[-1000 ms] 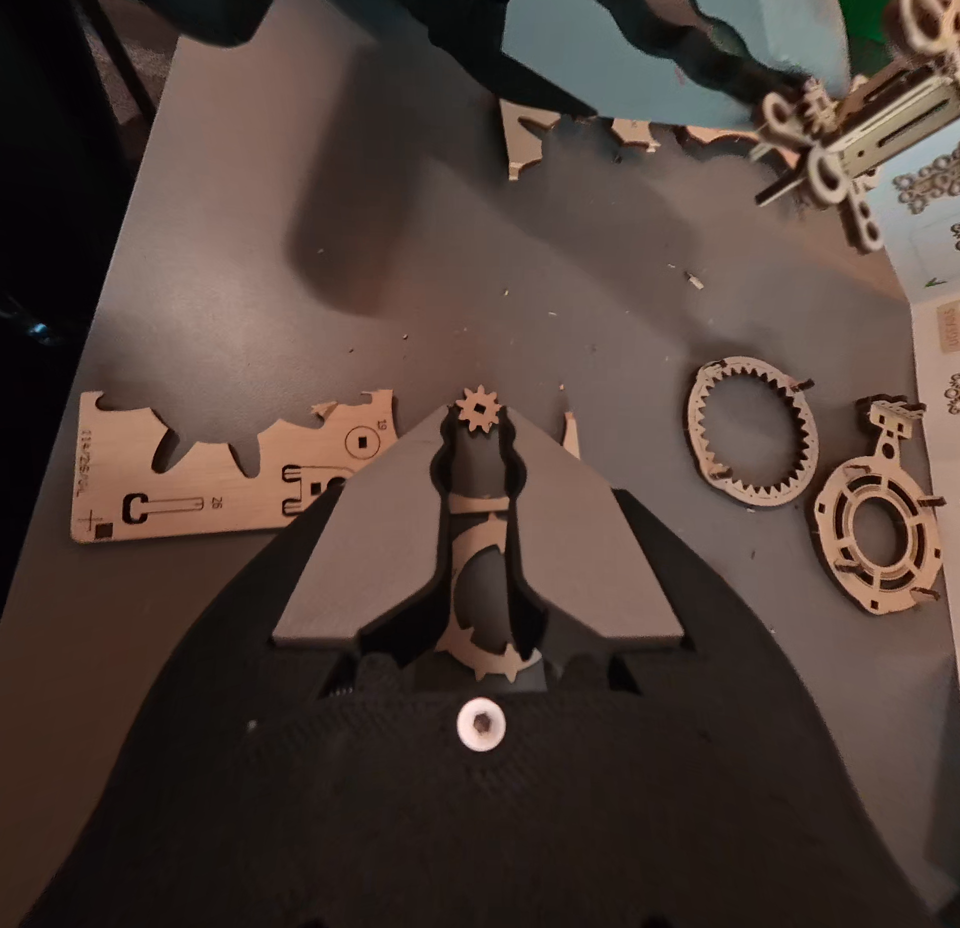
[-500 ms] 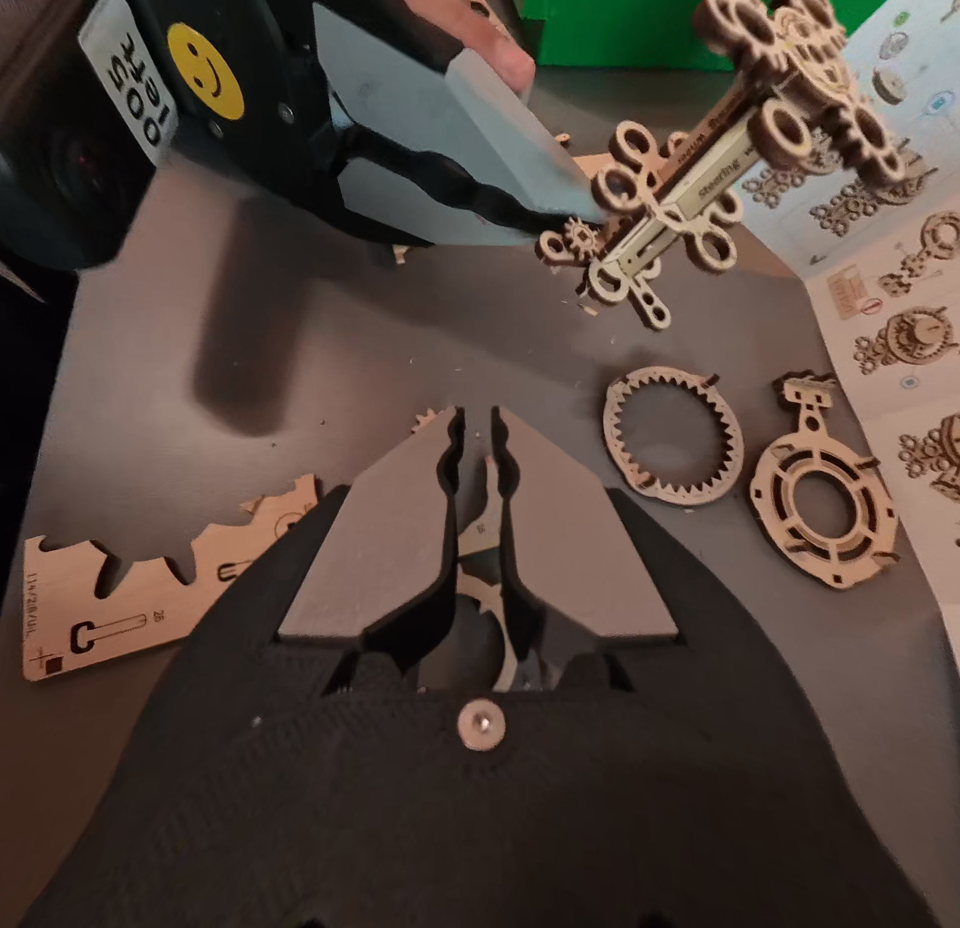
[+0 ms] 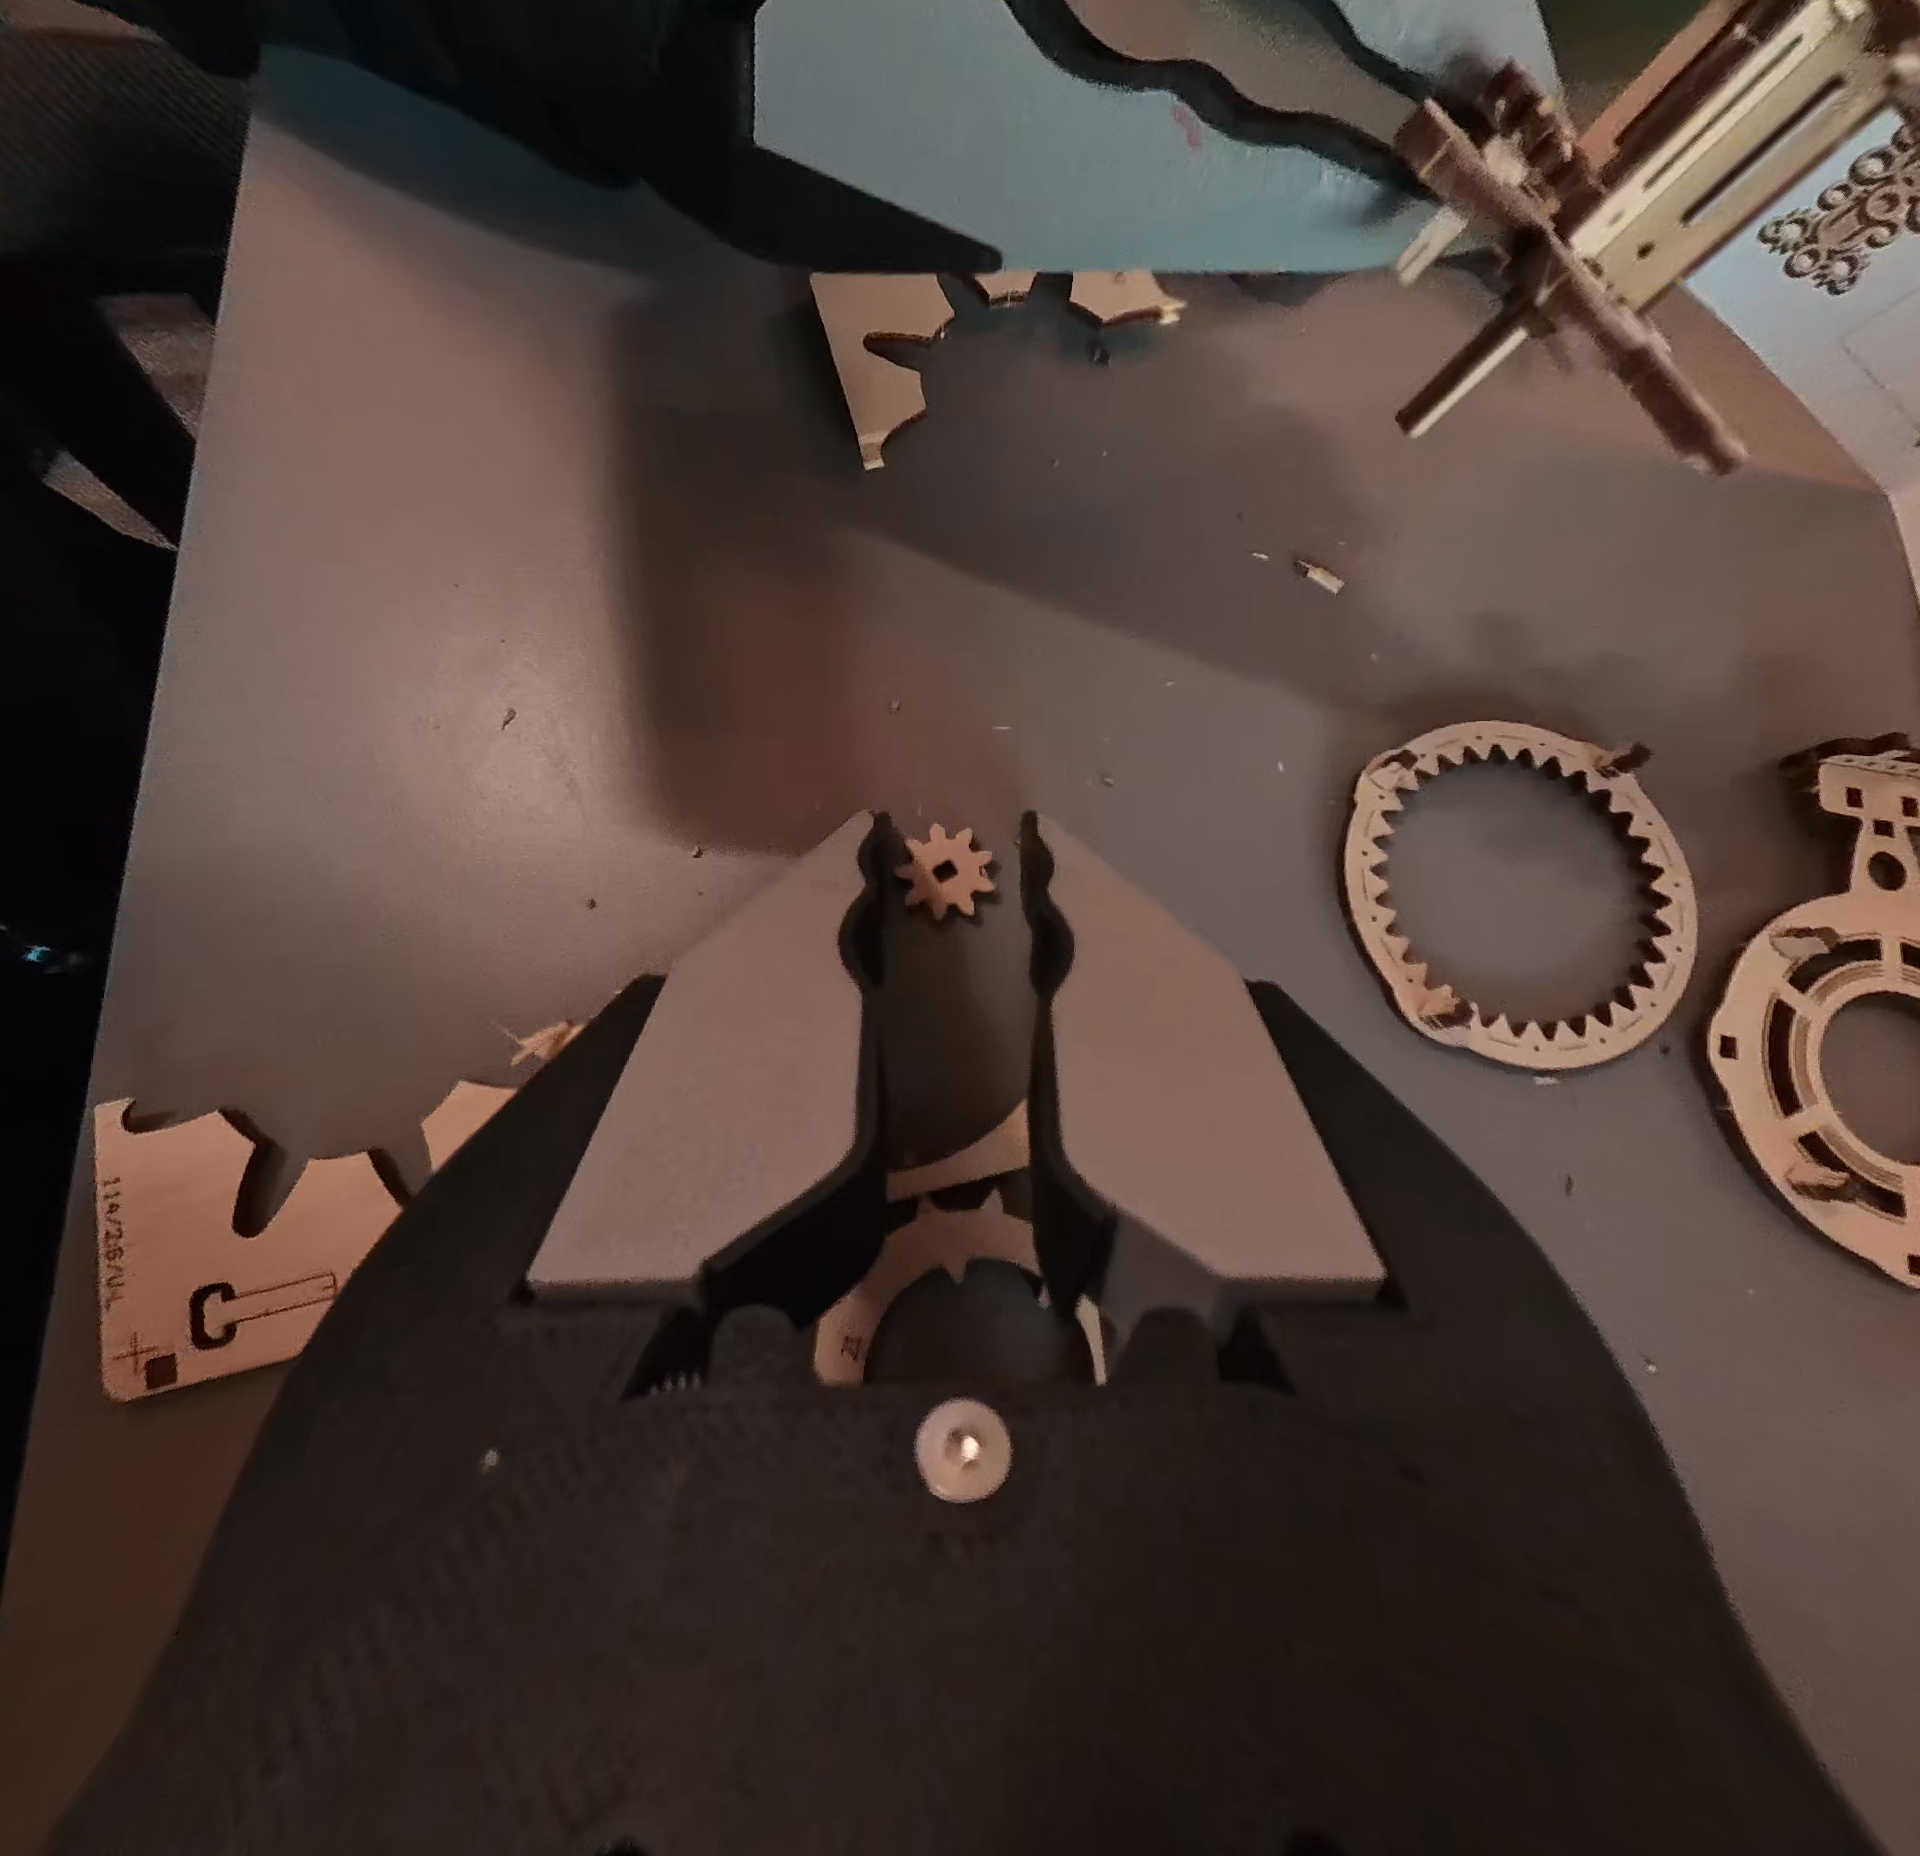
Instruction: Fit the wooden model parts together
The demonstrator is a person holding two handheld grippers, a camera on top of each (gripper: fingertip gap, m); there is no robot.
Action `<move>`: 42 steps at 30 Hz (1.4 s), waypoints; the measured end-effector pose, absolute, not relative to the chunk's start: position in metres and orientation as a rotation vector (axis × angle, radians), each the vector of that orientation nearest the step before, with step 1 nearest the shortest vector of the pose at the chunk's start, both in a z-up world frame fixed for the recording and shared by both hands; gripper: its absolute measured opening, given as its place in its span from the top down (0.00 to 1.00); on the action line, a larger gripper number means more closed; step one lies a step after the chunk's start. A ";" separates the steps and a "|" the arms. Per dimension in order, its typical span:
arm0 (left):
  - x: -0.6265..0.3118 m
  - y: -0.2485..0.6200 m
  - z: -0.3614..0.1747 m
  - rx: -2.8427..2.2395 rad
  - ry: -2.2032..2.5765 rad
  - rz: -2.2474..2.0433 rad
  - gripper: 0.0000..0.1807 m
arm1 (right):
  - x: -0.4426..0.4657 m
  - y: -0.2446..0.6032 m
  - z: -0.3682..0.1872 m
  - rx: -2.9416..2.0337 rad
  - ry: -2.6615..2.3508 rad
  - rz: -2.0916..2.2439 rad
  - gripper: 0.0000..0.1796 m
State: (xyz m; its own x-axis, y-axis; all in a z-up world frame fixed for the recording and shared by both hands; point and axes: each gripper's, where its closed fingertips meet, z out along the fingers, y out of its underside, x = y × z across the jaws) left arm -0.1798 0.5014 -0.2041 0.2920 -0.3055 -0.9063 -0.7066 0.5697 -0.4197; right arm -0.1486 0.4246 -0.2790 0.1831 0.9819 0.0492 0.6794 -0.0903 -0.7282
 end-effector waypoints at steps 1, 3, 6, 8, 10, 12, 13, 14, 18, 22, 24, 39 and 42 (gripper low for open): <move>-0.179 0.501 -0.204 -0.986 1.301 0.335 1.00 | -0.149 0.425 -0.279 -1.839 -1.559 0.619 0.88; -0.177 0.500 -0.205 -0.985 1.305 0.329 1.00 | -0.150 0.428 -0.279 -1.847 -1.543 0.611 0.88; -0.172 0.497 -0.206 -0.976 1.316 0.328 1.00 | -0.151 0.433 -0.279 -1.855 -1.523 0.592 0.93; -0.169 0.495 -0.207 -0.958 1.332 0.349 1.00 | -0.152 0.436 -0.279 -1.858 -1.516 0.581 0.95; -0.167 0.494 -0.210 -0.928 1.360 0.404 1.00 | -0.152 0.436 -0.278 -1.855 -1.520 0.593 0.92; -0.165 0.492 -0.212 -0.883 1.385 0.465 1.00 | -0.148 0.437 -0.277 -1.846 -1.519 0.589 0.87; -0.165 0.491 -0.213 -0.865 1.395 0.490 1.00 | -0.144 0.438 -0.276 -1.845 -1.517 0.580 0.86; -0.164 0.490 -0.214 -0.853 1.403 0.508 1.00 | -0.141 0.437 -0.276 -1.845 -1.518 0.583 0.85; -0.163 0.489 -0.215 -0.865 1.406 0.492 1.00 | -0.139 0.432 -0.277 -1.856 -1.535 0.619 0.83; -0.166 0.492 -0.215 -0.927 1.382 0.418 1.00 | -0.135 0.434 -0.269 -1.827 -1.525 0.581 0.81; -0.166 0.492 -0.213 -0.965 1.359 0.343 1.00 | -0.133 0.435 -0.261 -1.816 -1.492 0.616 0.82; -0.161 0.480 -0.207 -1.033 1.317 0.008 1.00 | -0.134 0.422 -0.271 -1.825 -1.575 0.639 0.82; -0.162 0.480 -0.206 -1.035 1.308 -0.006 1.00 | -0.134 0.419 -0.272 -1.820 -1.595 0.645 0.81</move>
State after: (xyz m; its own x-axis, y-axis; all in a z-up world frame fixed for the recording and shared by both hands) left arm -0.1622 0.4805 -0.2057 0.3258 -0.5373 -0.7779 -0.5302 0.5775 -0.6208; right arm -0.1342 0.4187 -0.2722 0.1488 0.9880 0.0417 0.6814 -0.0719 -0.7284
